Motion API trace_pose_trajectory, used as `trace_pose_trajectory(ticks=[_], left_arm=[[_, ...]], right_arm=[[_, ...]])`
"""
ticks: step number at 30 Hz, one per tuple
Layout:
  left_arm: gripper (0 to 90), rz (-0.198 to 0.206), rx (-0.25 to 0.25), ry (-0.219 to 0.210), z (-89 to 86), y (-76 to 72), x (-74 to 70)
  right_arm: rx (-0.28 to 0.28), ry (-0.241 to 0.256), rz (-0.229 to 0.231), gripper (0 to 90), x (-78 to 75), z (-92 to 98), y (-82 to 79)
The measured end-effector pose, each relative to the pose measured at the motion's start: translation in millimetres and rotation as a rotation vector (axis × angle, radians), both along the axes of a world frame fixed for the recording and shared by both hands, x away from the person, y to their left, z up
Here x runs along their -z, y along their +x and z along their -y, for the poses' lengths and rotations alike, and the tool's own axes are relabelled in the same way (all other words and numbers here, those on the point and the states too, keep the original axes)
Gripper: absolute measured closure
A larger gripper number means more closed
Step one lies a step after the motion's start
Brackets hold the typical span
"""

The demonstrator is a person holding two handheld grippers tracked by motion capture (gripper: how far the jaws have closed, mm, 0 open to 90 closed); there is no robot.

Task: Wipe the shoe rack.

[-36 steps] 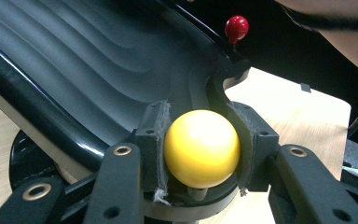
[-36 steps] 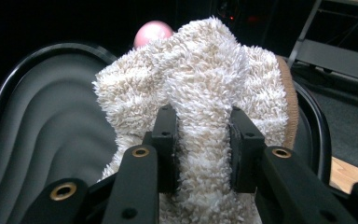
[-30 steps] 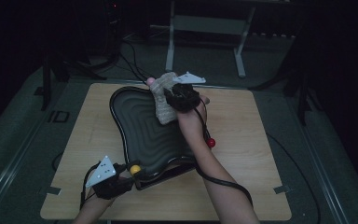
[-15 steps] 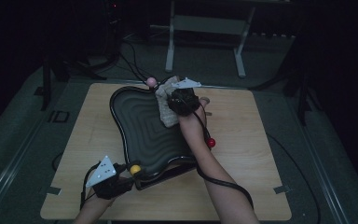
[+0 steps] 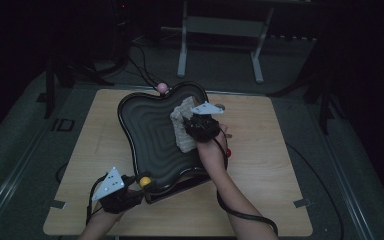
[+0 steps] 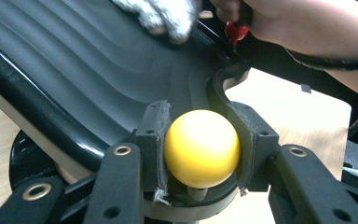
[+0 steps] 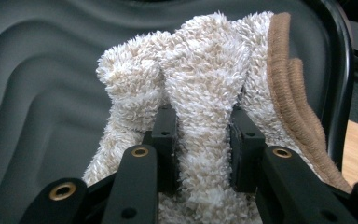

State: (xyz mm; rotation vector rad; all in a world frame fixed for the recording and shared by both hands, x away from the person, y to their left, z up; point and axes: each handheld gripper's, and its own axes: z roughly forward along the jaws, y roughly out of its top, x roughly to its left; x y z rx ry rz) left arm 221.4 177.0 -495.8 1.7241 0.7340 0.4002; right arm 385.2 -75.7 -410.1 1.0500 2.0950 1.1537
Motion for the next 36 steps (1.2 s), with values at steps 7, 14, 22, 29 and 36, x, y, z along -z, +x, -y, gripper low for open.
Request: trace_pose_trajectory(ticks=[7,14,22,29,36], left_arm=[[59.4,0.000,0.000,-0.003,0.1,0.2,0.2],[59.4,0.000,-0.004,0.000,0.5,-0.1,0.0],[59.4,-0.001,-0.004,0.000,0.5,0.0,0.0],[59.4,-0.001,-0.007,0.002,0.9,-0.4,-0.2],[59.4,-0.002,-0.006,0.001,0.9,-0.5,-0.1]], right_arm=[[-0.037,-0.011,-0.006,68.4,11.5,10.1,-19.9],[-0.052,-0.019,-0.011,68.5,20.5,16.2,-37.4],[-0.063,-0.021,-0.024,68.5,28.5,23.6,-52.5],[-0.062,-0.013,-0.023,68.5,35.5,29.0,-63.6],[-0.077,-0.014,-0.023,68.5,42.5,36.3,-75.9]])
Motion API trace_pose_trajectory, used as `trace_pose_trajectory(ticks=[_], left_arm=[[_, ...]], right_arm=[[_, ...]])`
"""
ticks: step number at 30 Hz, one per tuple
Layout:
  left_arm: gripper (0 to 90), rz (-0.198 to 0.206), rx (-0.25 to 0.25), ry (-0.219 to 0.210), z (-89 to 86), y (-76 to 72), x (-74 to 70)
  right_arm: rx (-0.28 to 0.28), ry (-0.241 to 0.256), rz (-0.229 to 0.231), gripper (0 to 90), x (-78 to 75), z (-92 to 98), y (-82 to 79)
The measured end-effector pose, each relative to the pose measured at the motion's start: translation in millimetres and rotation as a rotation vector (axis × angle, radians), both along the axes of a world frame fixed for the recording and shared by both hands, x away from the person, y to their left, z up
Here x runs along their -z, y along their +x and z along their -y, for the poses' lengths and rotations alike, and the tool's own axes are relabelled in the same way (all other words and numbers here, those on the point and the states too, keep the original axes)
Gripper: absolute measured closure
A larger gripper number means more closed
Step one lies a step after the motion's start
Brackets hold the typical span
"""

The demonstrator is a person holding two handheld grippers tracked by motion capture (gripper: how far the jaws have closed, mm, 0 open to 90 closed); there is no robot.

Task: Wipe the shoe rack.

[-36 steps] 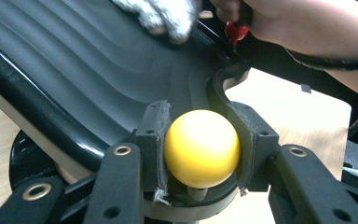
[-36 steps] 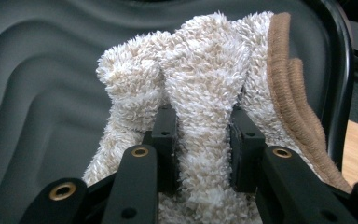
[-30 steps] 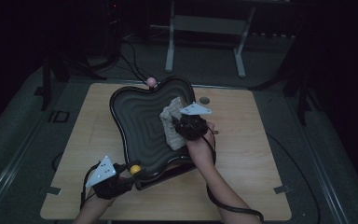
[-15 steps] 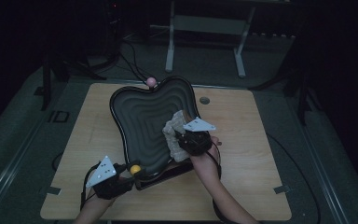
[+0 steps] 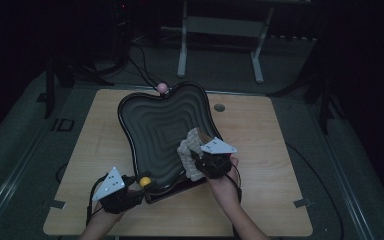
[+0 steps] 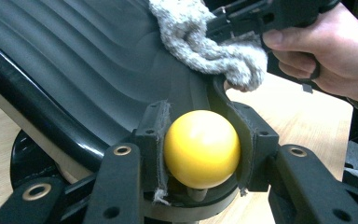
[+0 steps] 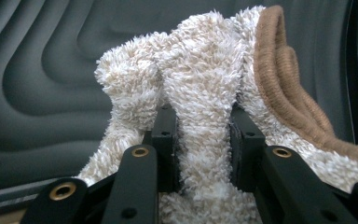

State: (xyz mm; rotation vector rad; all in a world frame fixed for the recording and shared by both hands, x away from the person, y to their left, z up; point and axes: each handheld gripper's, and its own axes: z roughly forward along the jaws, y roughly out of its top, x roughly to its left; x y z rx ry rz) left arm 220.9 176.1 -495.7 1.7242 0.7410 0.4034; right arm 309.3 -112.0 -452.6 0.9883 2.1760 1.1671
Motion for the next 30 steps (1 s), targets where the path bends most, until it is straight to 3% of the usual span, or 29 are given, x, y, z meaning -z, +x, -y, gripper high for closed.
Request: trace_pose_trajectory(ticks=[19,22,30], left_arm=[[59.4,0.003,0.005,-0.001,-0.6,0.7,0.3],[59.4,0.005,0.006,-0.002,-0.8,0.8,0.4],[59.4,0.003,0.007,-0.002,-0.8,0.9,0.3]], right_arm=[[-0.002,0.007,-0.001,68.4,-3.0,-0.2,-1.7],[-0.004,0.024,-0.010,68.5,-9.5,-0.9,2.5],[-0.012,0.065,0.040,68.5,-44.1,-10.4,18.3]])
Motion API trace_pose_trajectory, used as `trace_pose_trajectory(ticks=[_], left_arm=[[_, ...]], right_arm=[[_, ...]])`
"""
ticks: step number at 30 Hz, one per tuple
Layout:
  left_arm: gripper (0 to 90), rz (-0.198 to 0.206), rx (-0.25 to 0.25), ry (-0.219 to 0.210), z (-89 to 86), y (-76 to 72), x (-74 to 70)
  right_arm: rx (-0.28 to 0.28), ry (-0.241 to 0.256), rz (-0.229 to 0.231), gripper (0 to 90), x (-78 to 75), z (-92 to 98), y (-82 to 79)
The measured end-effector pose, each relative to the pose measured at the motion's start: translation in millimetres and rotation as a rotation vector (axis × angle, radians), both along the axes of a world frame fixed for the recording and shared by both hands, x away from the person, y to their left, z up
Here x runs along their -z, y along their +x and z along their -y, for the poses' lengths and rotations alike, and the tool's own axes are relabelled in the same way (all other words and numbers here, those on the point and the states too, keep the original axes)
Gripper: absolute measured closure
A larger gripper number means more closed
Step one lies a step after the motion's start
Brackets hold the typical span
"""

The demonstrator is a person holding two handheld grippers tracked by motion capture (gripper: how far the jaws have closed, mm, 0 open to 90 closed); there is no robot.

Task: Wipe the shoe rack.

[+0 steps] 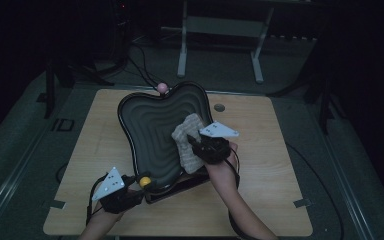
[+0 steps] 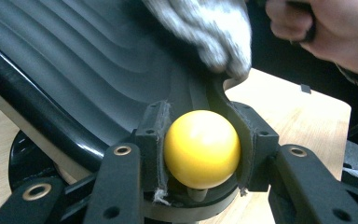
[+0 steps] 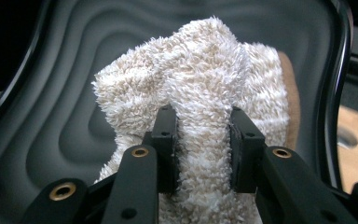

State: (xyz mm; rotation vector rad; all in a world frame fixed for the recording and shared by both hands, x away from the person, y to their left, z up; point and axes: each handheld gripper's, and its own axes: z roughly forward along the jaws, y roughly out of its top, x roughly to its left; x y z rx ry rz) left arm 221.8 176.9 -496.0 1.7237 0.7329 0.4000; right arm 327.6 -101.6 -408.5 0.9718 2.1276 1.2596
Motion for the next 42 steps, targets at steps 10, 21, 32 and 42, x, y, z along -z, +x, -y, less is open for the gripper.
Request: trace_pose_trajectory(ticks=[10,21,32,42], left_arm=[[59.4,0.002,0.003,-0.003,-0.4,0.1,0.4],[59.5,0.001,0.004,-0.004,-0.4,0.2,0.3],[59.4,0.001,-0.001,-0.003,0.2,-0.2,0.2],[59.5,-0.001,0.003,0.000,-0.1,0.2,0.0]], right_arm=[[0.010,0.021,0.035,68.4,-39.4,-28.3,43.3],[0.074,-0.036,-0.003,68.4,-46.7,-61.3,90.0],[0.085,-0.066,-0.021,67.8,-24.1,-59.4,89.5],[0.064,-0.061,-0.024,67.8,-6.0,-43.7,62.3]])
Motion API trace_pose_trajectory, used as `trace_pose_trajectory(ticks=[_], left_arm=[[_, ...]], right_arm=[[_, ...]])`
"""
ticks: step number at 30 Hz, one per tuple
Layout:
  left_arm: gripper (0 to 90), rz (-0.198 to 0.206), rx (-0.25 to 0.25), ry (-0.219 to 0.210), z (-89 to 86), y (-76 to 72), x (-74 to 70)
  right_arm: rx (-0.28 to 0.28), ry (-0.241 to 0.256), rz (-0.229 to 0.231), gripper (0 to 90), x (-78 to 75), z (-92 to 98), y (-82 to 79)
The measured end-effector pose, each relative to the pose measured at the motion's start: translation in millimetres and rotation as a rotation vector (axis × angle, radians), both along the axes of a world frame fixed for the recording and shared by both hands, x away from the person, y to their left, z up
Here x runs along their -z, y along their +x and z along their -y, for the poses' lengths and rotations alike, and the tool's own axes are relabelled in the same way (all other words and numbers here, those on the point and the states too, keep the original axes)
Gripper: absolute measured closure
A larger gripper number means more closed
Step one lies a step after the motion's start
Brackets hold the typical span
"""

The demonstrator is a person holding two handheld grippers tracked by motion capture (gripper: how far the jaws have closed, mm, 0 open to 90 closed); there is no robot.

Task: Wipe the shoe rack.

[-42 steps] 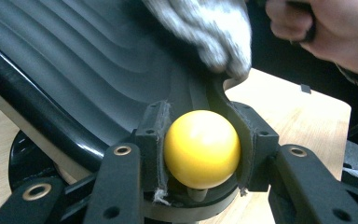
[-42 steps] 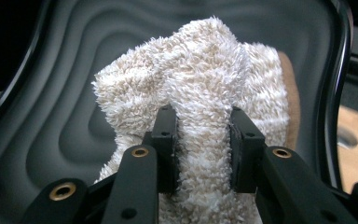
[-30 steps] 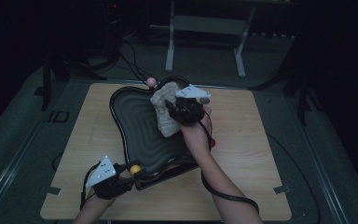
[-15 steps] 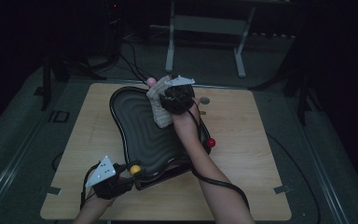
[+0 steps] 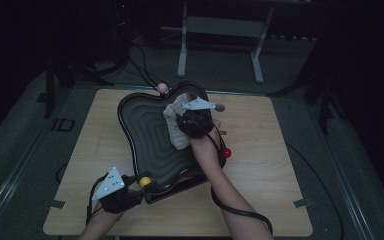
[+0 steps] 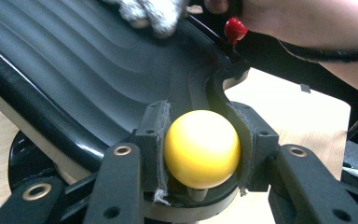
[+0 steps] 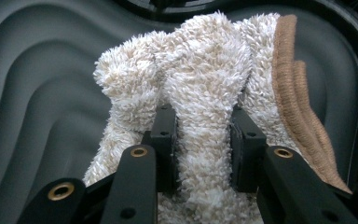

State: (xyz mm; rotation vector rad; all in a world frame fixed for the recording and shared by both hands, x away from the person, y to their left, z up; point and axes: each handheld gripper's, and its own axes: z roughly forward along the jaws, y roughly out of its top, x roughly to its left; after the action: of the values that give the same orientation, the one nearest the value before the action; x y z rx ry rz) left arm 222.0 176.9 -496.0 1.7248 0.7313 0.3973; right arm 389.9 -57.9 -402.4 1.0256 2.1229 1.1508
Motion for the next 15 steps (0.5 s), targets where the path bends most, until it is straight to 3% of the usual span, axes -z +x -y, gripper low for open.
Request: trace_pose_trajectory(ticks=[15], left_arm=[[59.4,0.002,-0.002,-0.002,0.2,-0.3,0.3]], right_arm=[[-0.005,0.003,-0.002,67.9,21.8,17.3,-35.7]])
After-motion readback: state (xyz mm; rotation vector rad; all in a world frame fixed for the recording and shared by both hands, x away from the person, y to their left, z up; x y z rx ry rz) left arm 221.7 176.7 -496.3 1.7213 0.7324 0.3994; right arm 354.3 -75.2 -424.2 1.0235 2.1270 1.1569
